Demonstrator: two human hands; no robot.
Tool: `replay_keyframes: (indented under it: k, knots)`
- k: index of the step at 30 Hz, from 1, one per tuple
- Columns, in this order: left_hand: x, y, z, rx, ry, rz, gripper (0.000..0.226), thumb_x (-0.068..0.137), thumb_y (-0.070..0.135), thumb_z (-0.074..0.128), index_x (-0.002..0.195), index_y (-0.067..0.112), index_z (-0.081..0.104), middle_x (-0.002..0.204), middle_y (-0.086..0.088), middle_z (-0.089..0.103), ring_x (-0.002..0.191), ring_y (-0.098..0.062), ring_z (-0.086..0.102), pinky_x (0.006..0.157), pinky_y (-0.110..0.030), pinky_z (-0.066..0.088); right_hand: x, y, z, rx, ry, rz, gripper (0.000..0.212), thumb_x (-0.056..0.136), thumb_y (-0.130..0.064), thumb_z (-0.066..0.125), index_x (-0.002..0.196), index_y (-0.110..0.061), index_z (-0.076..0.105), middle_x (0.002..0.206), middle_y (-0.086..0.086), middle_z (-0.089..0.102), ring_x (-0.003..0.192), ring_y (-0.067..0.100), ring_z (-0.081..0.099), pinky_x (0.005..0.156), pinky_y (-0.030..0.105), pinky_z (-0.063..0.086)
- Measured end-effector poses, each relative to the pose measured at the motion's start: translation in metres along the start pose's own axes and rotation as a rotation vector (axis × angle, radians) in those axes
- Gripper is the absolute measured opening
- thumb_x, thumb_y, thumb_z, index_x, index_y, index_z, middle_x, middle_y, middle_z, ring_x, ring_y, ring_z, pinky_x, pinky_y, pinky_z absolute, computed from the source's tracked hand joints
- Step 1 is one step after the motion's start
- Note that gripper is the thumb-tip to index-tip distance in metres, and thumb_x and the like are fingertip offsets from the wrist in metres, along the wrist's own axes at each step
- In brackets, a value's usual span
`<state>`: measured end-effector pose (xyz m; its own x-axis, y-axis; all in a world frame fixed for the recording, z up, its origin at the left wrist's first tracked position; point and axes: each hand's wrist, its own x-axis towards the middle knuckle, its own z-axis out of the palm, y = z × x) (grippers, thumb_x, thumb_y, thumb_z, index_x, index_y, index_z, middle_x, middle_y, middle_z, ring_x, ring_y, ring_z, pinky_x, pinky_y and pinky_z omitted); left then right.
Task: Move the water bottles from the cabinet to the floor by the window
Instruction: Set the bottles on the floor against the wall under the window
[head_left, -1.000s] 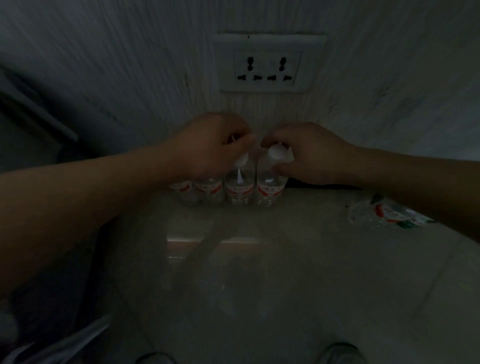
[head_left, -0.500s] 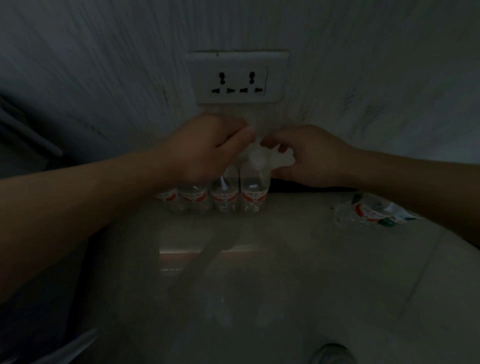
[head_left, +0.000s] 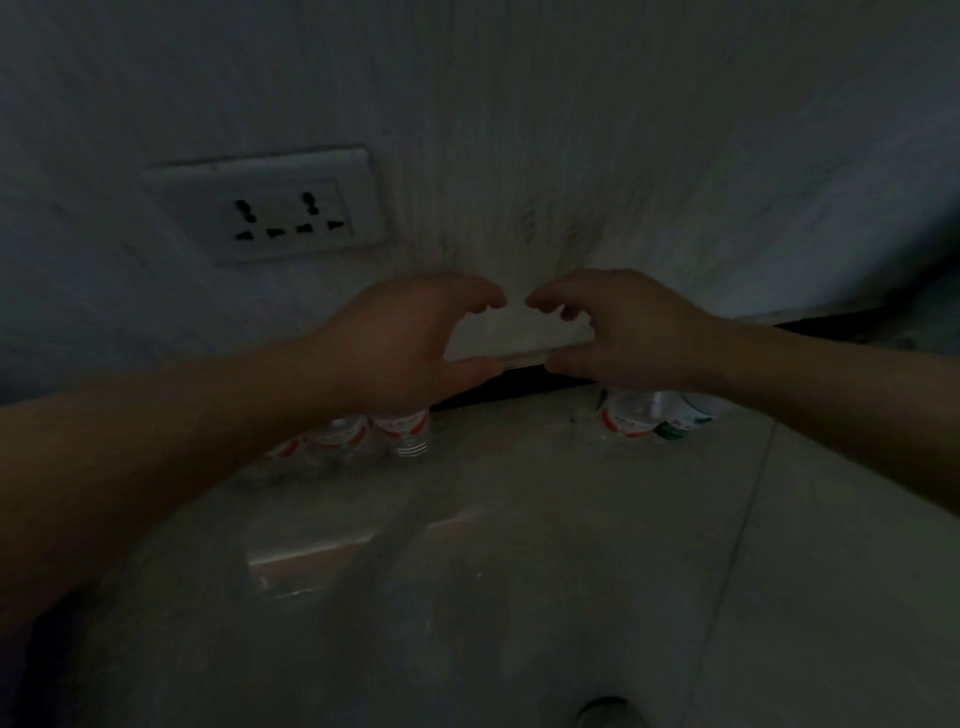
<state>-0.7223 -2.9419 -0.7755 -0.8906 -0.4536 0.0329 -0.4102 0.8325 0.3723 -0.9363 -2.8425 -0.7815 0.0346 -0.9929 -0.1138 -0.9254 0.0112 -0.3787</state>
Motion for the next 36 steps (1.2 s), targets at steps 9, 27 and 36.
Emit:
replay_keyframes:
  k: [9,27,36]
  knots:
    - [0.043,0.033,0.023,-0.012,-0.105,0.075,0.075,0.078,0.05,0.072,0.142,0.027,0.041,0.138,0.007,0.05,0.119,-0.009,0.05,0.087,-0.014,0.03,-0.037,0.04,-0.018,-0.013,0.031,0.098,0.066,0.081,-0.035,0.075,0.14,-0.025,0.047,0.135,-0.004,0.054,0.11,0.001,0.043,0.085,0.01,0.025]
    - [0.12,0.096,0.065,0.035,-0.257,0.296,0.067,0.078,0.056,0.068,0.136,0.032,0.043,0.125,0.009,0.052,0.11,-0.012,0.054,0.09,-0.034,0.047,-0.098,0.114,-0.037,-0.116,-0.065,0.253,0.072,0.076,-0.044,0.077,0.139,-0.026,0.048,0.133,-0.005,0.052,0.12,0.015,0.048,0.103,0.029,0.039]
    - [0.13,0.102,0.083,0.064,-0.256,0.261,0.052,0.078,0.051,0.068,0.125,0.033,0.055,0.118,0.01,0.052,0.104,-0.012,0.056,0.085,-0.035,0.048,-0.113,0.129,-0.035,-0.057,-0.003,0.325,0.062,0.08,-0.044,0.073,0.136,-0.029,0.05,0.125,-0.004,0.057,0.112,0.014,0.054,0.097,0.034,0.046]
